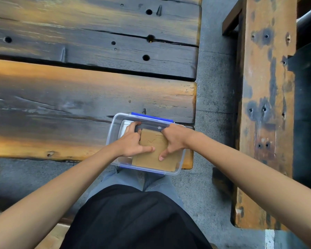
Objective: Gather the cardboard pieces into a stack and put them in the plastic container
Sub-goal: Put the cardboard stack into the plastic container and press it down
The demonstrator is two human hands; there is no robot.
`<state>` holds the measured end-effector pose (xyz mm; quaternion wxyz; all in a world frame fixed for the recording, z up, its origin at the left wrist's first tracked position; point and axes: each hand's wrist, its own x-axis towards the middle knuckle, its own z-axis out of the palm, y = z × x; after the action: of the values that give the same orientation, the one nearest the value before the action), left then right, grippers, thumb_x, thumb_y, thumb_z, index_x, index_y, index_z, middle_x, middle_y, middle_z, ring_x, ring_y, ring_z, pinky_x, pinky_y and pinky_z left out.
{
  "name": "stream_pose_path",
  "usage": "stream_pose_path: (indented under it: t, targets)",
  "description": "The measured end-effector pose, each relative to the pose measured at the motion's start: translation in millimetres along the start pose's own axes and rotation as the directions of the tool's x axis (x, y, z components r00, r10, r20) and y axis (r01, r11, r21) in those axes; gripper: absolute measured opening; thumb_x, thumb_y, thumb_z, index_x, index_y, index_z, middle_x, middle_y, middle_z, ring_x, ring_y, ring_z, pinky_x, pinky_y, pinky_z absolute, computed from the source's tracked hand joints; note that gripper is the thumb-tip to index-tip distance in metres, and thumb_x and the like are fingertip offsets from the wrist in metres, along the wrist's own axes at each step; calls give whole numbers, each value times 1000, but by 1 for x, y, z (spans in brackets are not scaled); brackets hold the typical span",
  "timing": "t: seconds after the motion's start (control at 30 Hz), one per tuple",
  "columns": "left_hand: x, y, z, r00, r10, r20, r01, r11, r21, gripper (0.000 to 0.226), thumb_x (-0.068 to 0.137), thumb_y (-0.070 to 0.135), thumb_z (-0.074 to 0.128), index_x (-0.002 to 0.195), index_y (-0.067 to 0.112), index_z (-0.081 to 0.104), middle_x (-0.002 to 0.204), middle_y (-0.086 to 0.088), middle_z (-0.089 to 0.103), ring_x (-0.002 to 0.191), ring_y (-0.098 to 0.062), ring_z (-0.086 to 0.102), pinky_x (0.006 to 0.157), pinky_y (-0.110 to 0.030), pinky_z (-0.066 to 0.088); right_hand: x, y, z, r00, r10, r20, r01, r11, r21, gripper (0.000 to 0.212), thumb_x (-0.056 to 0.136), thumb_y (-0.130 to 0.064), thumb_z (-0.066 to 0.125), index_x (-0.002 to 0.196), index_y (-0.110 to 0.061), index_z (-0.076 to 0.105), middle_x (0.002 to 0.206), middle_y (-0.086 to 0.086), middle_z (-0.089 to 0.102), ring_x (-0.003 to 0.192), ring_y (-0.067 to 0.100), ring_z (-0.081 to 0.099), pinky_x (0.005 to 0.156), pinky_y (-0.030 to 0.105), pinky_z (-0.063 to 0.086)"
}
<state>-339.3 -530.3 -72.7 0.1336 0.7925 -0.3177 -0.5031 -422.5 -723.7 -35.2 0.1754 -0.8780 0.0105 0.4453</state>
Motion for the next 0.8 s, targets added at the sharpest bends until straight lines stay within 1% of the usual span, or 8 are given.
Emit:
stream_pose_path:
  t: [0.2, 0.3, 0.4, 0.53, 0.6, 0.67, 0.73, 0.8]
  targets:
    - [4, 2, 4, 997, -21, -70, 17, 998, -54, 84, 74, 70, 66, 132, 9, 59, 163, -2, 7, 151, -17, 14, 122, -34, 22, 4, 3, -10, 1000, 32, 2, -32, 999, -8, 87, 48, -78, 82, 103, -12, 67, 92, 5, 66, 90, 28, 66, 79, 34, 57]
    - [7, 4, 5, 995, -43, -88, 37, 997, -66, 85, 73, 71, 67, 129, 7, 61, 163, 0, 7, 151, -15, 16, 121, -32, 24, 8, 5, -15, 999, 38, 9, -38, 999, -5, 85, 46, -77, 85, 103, -16, 67, 89, 0, 60, 86, 26, 64, 74, 30, 52]
    - [5, 6, 5, 993, -63, -101, 54, 994, -90, 92, 70, 71, 69, 134, 6, 56, 163, 0, 10, 150, -15, 20, 120, -31, 26, 7, 4, -15, 999, 48, 16, -48, 999, -2, 88, 45, -76, 85, 107, -17, 66, 99, 3, 67, 85, 24, 60, 77, 30, 52]
    - [1, 13, 0, 992, -103, -72, 96, 990, -100, 114, 58, 80, 64, 141, 4, 49, 165, 5, 8, 150, -16, 22, 118, -37, 30, 0, 1, -15, 998, 60, 13, -60, 998, 7, 102, 48, -80, 81, 125, -17, 61, 118, 5, 69, 104, 27, 65, 93, 37, 55]
    - [-2, 14, -4, 993, -109, -37, 104, 987, -120, 111, 56, 82, 64, 136, 6, 55, 166, 8, 6, 150, -16, 21, 118, -41, 32, -5, -1, -19, 997, 66, 28, -68, 997, 40, 108, 51, -79, 81, 136, -17, 53, 126, 6, 66, 112, 27, 63, 99, 41, 53]
    - [-9, 12, -10, 994, -113, -8, 111, 982, -150, 103, 58, 81, 65, 131, 9, 58, 166, 7, 5, 149, -17, 22, 118, -44, 31, -13, -4, -24, 997, 67, 34, -69, 996, 60, 105, 56, -76, 82, 137, -16, 51, 128, 6, 64, 114, 27, 61, 101, 41, 52]
    - [-18, 9, -16, 995, -101, -12, 96, 973, -210, 89, 67, 76, 67, 126, 9, 59, 166, 2, 9, 148, -19, 26, 116, -42, 30, -19, -6, -30, 997, 62, 44, -64, 997, 52, 95, 62, -74, 81, 131, -16, 54, 124, 5, 64, 112, 26, 62, 98, 40, 52]
    - [-29, 7, -25, 997, -77, -30, 68, 969, -236, 71, 76, 69, 66, 118, 13, 57, 163, 1, 17, 143, -17, 31, 107, -35, 29, -24, -7, -39, 997, 56, 48, -58, 998, 30, 88, 69, -71, 77, 134, -15, 55, 127, 6, 64, 114, 26, 61, 101, 41, 50]
